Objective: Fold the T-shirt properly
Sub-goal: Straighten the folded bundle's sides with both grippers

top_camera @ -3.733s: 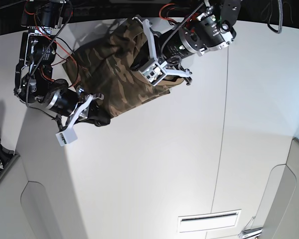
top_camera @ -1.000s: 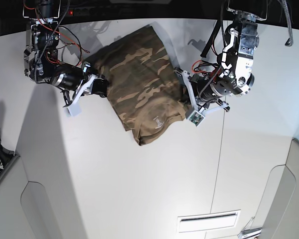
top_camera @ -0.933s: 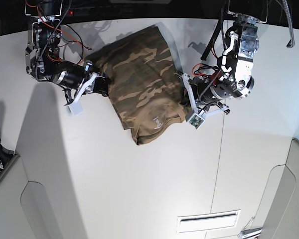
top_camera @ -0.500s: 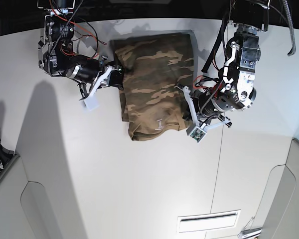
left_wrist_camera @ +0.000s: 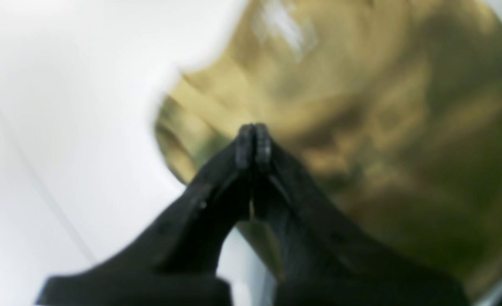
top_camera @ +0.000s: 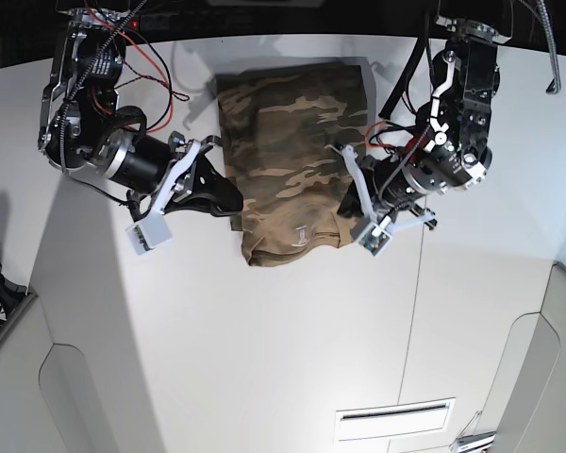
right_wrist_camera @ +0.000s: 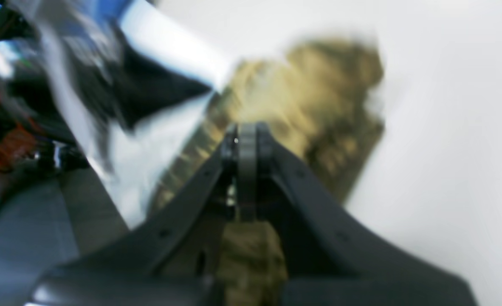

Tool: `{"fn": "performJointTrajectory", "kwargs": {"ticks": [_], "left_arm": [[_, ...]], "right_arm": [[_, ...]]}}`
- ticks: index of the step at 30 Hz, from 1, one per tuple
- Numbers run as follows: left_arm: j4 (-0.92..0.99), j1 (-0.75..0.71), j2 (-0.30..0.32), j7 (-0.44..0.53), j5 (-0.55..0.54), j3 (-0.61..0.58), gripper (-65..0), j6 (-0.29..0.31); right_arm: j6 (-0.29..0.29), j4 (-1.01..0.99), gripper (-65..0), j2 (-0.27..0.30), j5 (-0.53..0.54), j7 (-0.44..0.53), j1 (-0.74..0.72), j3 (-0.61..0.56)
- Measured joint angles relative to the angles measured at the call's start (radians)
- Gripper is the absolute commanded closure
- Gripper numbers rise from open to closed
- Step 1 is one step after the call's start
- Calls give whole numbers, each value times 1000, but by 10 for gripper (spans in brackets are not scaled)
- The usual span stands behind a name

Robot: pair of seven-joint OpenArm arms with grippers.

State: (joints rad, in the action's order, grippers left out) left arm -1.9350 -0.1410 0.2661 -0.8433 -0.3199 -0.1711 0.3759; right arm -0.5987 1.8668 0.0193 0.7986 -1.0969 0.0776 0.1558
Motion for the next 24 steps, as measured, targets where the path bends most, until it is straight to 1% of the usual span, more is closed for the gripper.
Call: {"fn": "performJointTrajectory", "kwargs": {"ticks": [2,4,7,9,11,13,15,17,20,24], "left_arm": [[-42,-32,0,-1,-2,-1,0,3],[-86,-54,0,6,-6,0,0,3],[-103,-95,0,10,-50,0,0,3],[-101,-129,-1,5,-57,0,0,3],[-97,-153,-3,6,-53,0,0,7],[-90,-163,-6,6,-47,0,0,7],[-85,-172,-25,11,-45,2,0,7],[-80,-181,-42,14,-48,0,0,8],[-64,-185,-44,14,-53,0,0,26],[-27,-183,-44,14,-51,0,0,26]], "right_arm": [[-4,24,0,0,40,-9,0,-6],[-4,19,0,0,34,-21,3,-26],[-4,-6,0,1,-5,-20,12,-96],[-6,-39,0,0,-58,22,11,-159],[-10,-88,0,0,-142,76,11,-215],[-8,-149,0,1,-233,113,10,-248],[-6,-216,0,18,-283,147,5,-261],[-5,-275,0,50,-281,181,-4,-262],[-8,-344,0,87,-259,218,-25,-262],[-8,-357,0,96,-252,222,-31,-262]]}}
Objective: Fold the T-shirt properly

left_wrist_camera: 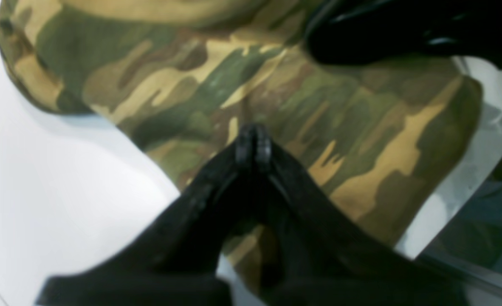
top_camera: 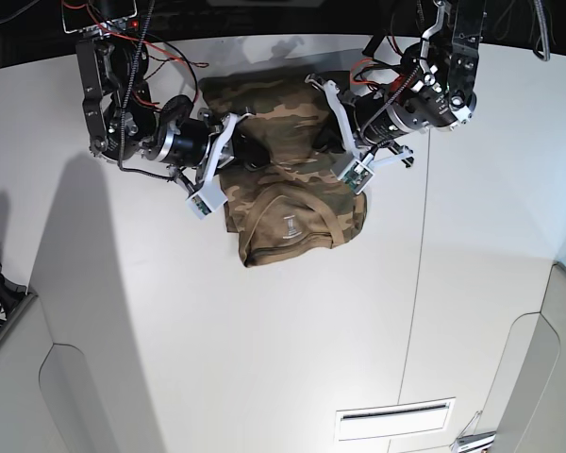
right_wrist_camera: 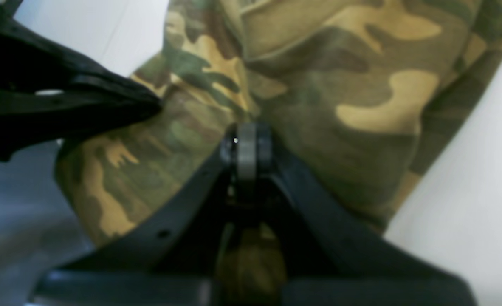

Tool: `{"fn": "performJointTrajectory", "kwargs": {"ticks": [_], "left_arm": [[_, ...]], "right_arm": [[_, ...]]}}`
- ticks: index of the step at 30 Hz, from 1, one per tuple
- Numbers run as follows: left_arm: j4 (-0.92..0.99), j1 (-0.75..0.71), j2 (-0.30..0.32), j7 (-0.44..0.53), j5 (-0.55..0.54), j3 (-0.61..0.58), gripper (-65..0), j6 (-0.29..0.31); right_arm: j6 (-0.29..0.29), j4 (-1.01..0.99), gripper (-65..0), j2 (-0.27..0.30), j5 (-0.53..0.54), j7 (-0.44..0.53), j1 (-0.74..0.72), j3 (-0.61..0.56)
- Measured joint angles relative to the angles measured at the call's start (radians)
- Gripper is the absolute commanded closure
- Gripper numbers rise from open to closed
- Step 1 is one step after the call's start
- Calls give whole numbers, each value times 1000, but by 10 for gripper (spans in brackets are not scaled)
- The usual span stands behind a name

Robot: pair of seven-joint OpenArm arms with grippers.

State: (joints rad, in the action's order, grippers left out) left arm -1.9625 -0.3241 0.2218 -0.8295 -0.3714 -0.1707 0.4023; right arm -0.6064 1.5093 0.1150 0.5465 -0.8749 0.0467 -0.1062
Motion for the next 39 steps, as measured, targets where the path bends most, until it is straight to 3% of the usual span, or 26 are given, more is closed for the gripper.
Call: {"fn": "performJointTrajectory", "kwargs": {"ticks": [8,11,15,24,31,39], "left_arm": [[10,-1,0,0,-1,0,0,0],[10,-18,0,0,-5,0,0,0],[10,-44,0,0,-5,0,0,0],[10,-44,0,8,-4,0,0,6],[-69,-57,0,-12,37,0,0,6],[-313,-174,2,-27,107,0,0,3]], "right_arm": [[12,118,0,0,84,-31,8,55],[11,160,0,-2,85,12,3,81],[11,133,0,-2,-24,60,-8,78],[12,-21,0,-2,-42,64,-44,72],[13,145,0,-2,40,-69,-39,93],[13,484,0,-1,72,-190,100,310]]}}
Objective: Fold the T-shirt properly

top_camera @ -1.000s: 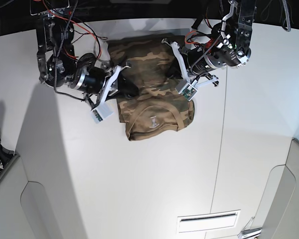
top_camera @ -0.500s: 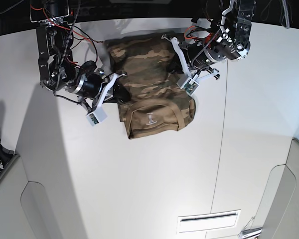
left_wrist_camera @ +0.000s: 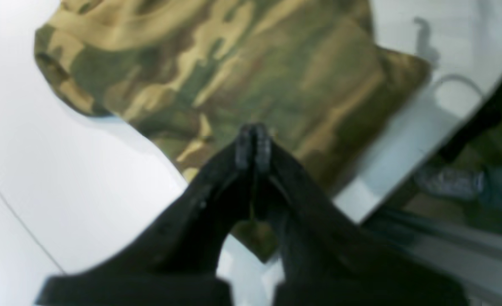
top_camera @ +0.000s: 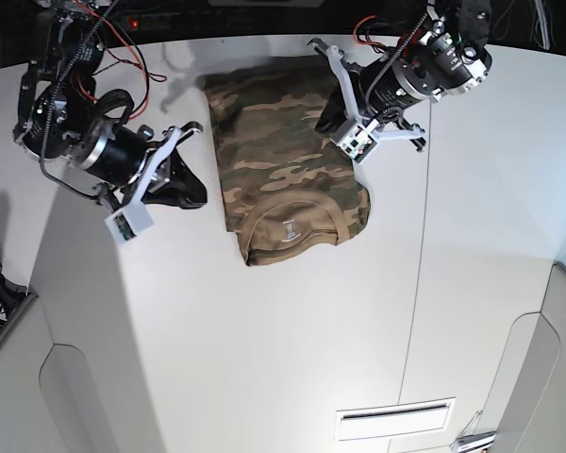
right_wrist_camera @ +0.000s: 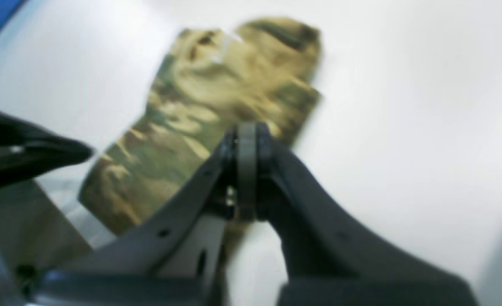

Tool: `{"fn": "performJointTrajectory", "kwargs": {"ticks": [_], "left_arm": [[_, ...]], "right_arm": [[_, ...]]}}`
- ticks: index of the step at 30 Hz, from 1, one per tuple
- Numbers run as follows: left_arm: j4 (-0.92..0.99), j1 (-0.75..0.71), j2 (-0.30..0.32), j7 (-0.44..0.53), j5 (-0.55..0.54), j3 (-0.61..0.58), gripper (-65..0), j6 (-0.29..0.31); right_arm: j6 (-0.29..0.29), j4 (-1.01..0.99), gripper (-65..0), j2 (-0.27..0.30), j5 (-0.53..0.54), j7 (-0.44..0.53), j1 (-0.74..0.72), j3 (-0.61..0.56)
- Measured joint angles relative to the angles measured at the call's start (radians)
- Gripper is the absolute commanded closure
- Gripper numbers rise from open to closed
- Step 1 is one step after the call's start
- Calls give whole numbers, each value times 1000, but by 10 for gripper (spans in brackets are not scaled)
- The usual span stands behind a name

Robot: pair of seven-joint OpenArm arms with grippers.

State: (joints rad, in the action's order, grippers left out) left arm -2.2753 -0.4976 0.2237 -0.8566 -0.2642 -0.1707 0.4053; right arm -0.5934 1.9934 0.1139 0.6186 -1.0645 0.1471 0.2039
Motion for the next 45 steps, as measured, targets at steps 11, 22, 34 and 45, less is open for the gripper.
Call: {"fn": "performJointTrajectory", "kwargs": {"ticks": [11,22,34,45], "left_arm": [[-40,-177,1,-22,88,2,0,-18],[-41,-406,42,-61,352,2,0,-227],[-35,-570,185,-113,322,48,0,-237],[264,-567,229,-99,-48,208,0,21]], "right_arm": [[-1,94,0,162,314,-116,274,280],[-4,95,0,323,446,-178,475,291],[-5,82,0,348,451,-223,612,290],[-4,74,0,260,420,-225,647,290]]}}
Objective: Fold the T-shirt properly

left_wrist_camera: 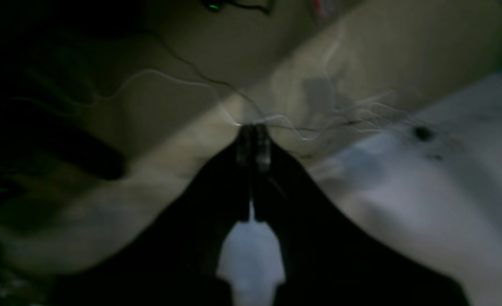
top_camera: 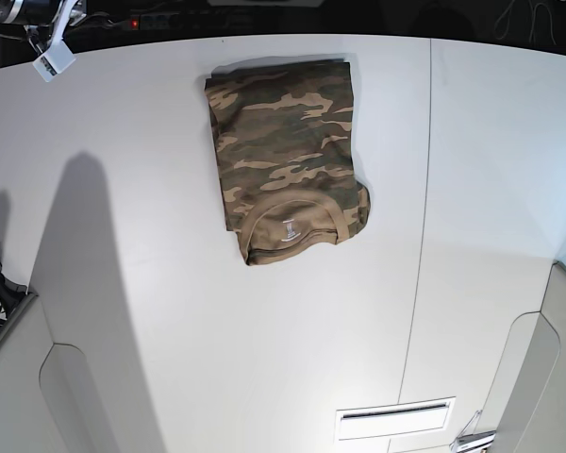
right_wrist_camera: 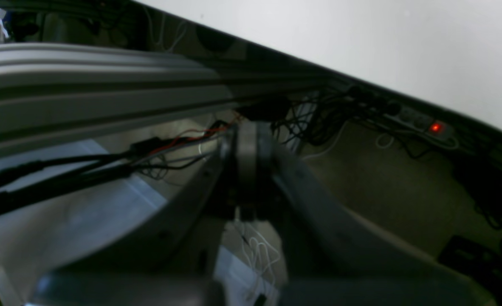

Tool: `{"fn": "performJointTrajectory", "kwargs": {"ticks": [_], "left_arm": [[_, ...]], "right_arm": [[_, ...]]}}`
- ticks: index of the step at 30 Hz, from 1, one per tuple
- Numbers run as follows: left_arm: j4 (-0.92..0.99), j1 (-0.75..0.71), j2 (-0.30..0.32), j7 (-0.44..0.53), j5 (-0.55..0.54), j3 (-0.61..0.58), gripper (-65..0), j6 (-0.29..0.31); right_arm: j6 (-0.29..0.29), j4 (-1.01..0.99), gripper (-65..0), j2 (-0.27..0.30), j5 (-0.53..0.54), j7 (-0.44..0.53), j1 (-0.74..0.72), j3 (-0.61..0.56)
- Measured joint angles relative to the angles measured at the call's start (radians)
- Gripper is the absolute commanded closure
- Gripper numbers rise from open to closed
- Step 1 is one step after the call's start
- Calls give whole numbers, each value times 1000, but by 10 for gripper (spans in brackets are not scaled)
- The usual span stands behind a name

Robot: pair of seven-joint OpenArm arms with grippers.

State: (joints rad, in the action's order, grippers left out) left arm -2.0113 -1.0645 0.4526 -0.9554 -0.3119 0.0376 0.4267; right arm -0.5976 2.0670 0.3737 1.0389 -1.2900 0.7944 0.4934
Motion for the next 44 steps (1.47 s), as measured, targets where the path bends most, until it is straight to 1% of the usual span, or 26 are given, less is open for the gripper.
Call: {"fn": "performJointTrajectory", "kwargs": {"ticks": [2,3,6,9,11,13,15,16,18,20,24,28,30,33,35,36,37,38,41,43,44], "left_arm": [[90,33,-1,3,-56,24,0,40],[136,51,1,3,-74,29,0,50],[286,113,1,10,-90,29,0,54],[438,174,-3,56,-88,13,0,59],[536,214,-4,106,-71,2,0,60],[621,236,-3,204,-65,-4,0,61],[692,246,-8,323,-68,-3,0,58],[721,252,-15,360,-64,-3,0,57],[774,274,-40,404,-66,-3,0,56],[809,302,-71,408,-68,-4,0,57],[863,363,-117,415,-72,-5,0,58],[903,399,-152,414,-67,-4,0,57],[921,417,-169,417,-68,-4,0,57],[954,446,-187,457,-68,-12,0,57],[979,467,-192,484,-68,-29,0,57],[994,480,-193,485,-65,-44,0,57],[1011,496,-193,485,-63,-64,0,48],[1027,513,-193,485,-65,-85,0,21],[1086,565,-202,491,-48,-153,0,-102],[1129,596,-215,510,1,-186,0,-180],[1152,612,-224,520,21,-197,0,-208]], "right_arm": [[0,0,0,-3,0,3,0,0],[0,-2,0,-5,-1,3,0,-2],[0,-17,0,-5,-54,6,0,-31],[-2,-67,0,-3,-93,8,-2,-101],[1,-122,0,-3,-136,43,-3,-168],[-1,-195,0,-3,-198,93,-3,-245],[0,-272,0,-3,-283,159,-6,-320],[0,-312,0,-3,-327,192,-9,-355],[2,-394,0,-3,-409,257,-26,-419],[3,-472,0,-3,-468,306,-51,-473],[3,-619,0,-3,-526,344,-114,-562],[5,-750,0,-3,-594,433,-167,-629],[9,-811,0,-5,-649,497,-190,-650],[22,-909,0,-9,-718,565,-230,-663],[26,-977,0,-21,-757,562,-272,-663],[26,-1008,0,-26,-760,561,-290,-663],[23,-1035,0,-32,-754,562,-310,-663],[24,-1063,0,-40,-753,565,-329,-663],[23,-1131,0,-65,-750,568,-387,-663],[24,-1164,0,-80,-750,567,-423,-664],[24,-1173,0,-87,-749,569,-439,-664]]}}
